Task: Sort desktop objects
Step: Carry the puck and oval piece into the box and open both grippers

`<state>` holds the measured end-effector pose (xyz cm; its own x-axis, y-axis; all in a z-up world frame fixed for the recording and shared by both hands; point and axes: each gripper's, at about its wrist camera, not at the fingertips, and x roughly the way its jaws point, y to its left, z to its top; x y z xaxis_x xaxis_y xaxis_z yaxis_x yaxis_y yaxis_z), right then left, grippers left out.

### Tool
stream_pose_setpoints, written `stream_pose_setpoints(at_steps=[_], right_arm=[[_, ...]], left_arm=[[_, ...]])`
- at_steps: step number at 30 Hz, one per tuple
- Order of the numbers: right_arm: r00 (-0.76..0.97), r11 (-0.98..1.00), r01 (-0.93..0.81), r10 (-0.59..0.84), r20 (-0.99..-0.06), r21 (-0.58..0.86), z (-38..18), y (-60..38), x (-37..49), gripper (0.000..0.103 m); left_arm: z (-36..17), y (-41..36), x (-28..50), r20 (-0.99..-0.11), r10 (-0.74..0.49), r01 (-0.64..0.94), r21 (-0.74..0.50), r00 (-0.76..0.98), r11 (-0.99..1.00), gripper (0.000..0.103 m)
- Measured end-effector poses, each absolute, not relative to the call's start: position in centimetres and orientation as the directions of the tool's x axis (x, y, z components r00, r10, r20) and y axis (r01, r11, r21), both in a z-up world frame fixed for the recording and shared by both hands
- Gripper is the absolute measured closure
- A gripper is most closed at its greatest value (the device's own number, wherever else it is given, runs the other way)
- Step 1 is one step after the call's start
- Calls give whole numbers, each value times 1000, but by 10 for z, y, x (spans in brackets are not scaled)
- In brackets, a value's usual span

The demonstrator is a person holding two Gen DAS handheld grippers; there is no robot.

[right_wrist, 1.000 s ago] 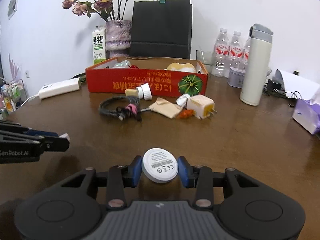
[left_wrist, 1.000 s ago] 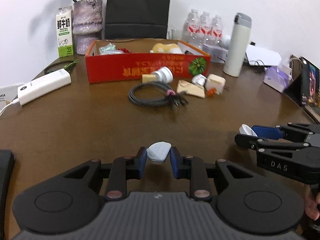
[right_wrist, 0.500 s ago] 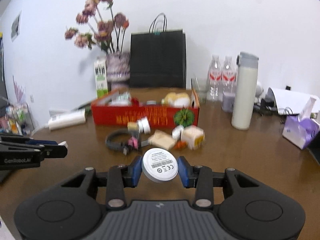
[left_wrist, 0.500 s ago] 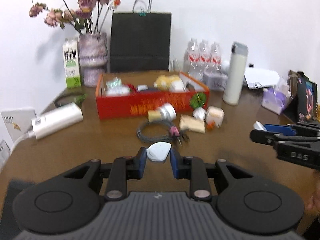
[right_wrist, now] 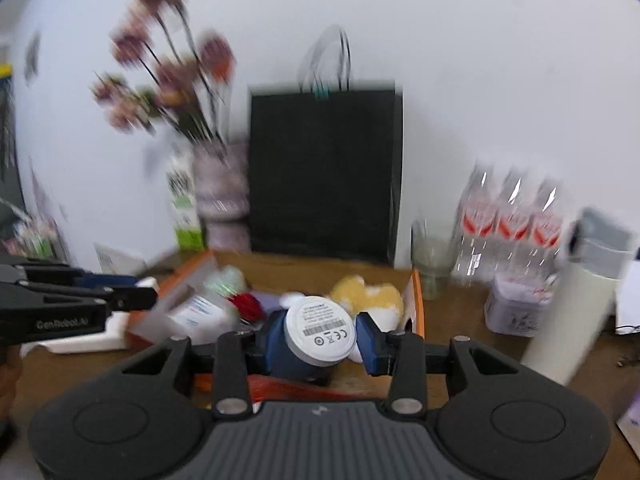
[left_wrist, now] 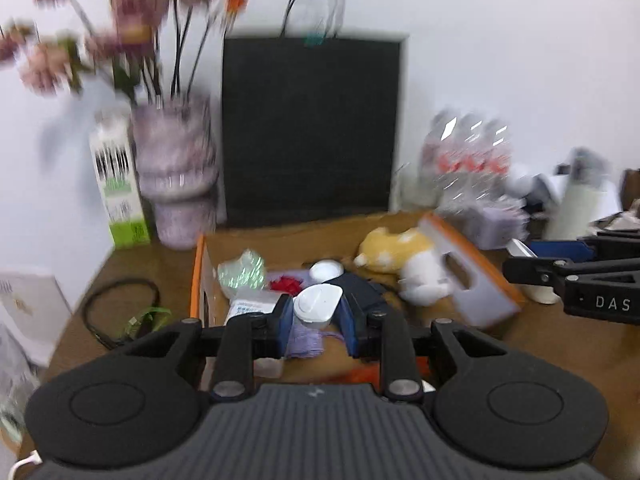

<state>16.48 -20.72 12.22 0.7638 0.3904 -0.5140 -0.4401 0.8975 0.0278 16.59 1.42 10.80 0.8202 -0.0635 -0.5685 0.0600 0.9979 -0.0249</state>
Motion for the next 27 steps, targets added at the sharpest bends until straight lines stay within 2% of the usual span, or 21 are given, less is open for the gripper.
stream_pose_setpoints(at_steps=[4, 8, 11, 12, 14, 19, 22, 25, 27], right_arm=[[654, 913, -406, 324, -684, 44, 91, -194, 239, 66], [544, 909, -416, 271, -794, 25, 57, -181, 279, 66], [512, 897, -437, 197, -836, -57, 40, -164, 293, 66], [500, 896, -440, 188, -845, -61, 36, -161, 296, 65], [505, 892, -446, 181, -844, -76, 35, -157, 298, 52], [524, 899, -437, 283, -804, 32, 66, -167, 302, 48], [551, 901, -433, 293, -781, 32, 85, -166, 302, 46], [569, 897, -440, 316, -759, 44, 102, -167, 290, 42], [579, 893, -446, 339, -742, 60, 108, -169, 277, 39]], left_arm=[[78, 19, 218, -655, -81, 73, -40, 752, 997, 77], [51, 11, 252, -720, -31, 71, 25, 693, 997, 76], [44, 10, 257, -728, -56, 100, 18, 684, 995, 71], [44, 10, 258, -727, -62, 102, 11, 683, 995, 64], [49, 12, 256, -712, -80, 114, 1, 697, 993, 53], [75, 21, 254, -681, -63, 96, 10, 729, 995, 51], [93, 28, 249, -667, -46, 66, 5, 744, 998, 42], [106, 32, 235, -661, -47, 52, -13, 748, 999, 29], [110, 32, 221, -661, -54, 49, -27, 748, 998, 14]])
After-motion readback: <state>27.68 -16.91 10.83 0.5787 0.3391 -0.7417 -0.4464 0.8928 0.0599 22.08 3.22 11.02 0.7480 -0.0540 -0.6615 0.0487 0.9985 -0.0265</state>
